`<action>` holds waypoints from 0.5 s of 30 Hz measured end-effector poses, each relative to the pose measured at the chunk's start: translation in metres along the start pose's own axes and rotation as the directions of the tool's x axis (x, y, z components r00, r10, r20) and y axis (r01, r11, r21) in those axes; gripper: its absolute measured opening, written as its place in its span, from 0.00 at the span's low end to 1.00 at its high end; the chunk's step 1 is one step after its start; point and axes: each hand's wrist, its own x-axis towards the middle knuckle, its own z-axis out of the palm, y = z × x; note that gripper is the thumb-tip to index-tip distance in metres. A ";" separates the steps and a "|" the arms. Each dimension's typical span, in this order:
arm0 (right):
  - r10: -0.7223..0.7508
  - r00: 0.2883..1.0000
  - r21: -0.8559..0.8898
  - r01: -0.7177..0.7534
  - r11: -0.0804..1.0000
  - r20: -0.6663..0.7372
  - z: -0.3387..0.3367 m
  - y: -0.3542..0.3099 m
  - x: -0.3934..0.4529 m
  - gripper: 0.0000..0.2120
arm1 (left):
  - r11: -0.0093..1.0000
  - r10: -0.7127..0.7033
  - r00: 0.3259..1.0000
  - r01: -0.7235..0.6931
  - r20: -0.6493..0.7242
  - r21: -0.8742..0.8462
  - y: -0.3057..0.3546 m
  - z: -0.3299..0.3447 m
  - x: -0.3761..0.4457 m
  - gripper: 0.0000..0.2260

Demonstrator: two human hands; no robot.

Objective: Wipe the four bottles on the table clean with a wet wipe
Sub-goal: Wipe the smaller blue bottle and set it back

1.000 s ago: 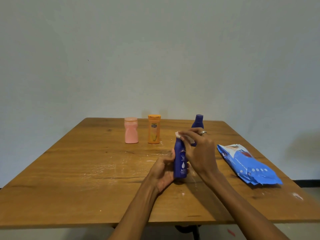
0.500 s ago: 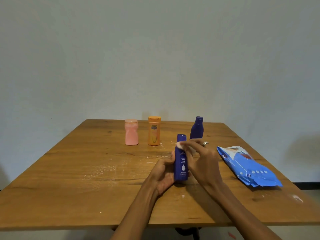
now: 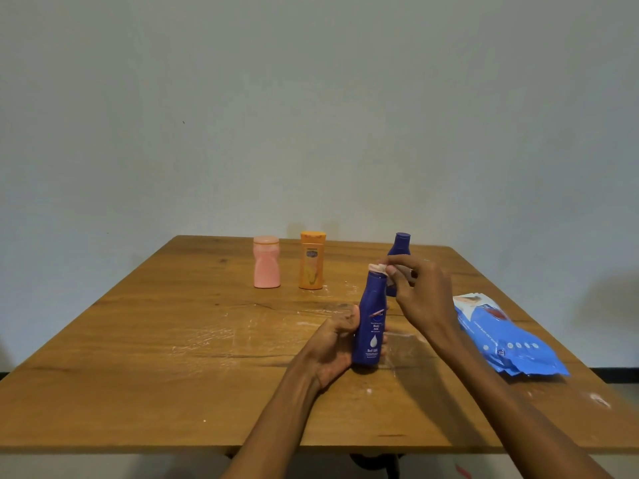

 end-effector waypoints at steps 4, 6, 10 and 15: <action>-0.080 0.997 0.034 0.079 0.996 0.009 -0.005 -0.009 -0.006 0.09 | 1.000 0.007 1.000 -0.007 0.007 0.016 -0.001 -0.001 0.001 0.21; -0.173 0.985 0.008 0.173 0.985 0.000 -0.007 -0.012 -0.011 0.11 | 0.999 0.020 1.000 -0.020 -0.005 0.027 -0.001 0.000 0.001 0.21; -0.278 0.960 -0.052 0.278 0.959 0.000 -0.005 -0.010 -0.020 0.17 | 1.000 0.025 1.000 -0.025 -0.012 0.004 -0.001 -0.001 0.000 0.21; -0.295 0.955 -0.060 0.293 0.954 -0.020 -0.006 -0.005 -0.023 0.18 | 1.000 0.011 1.000 -0.011 0.002 0.020 -0.001 0.000 0.000 0.21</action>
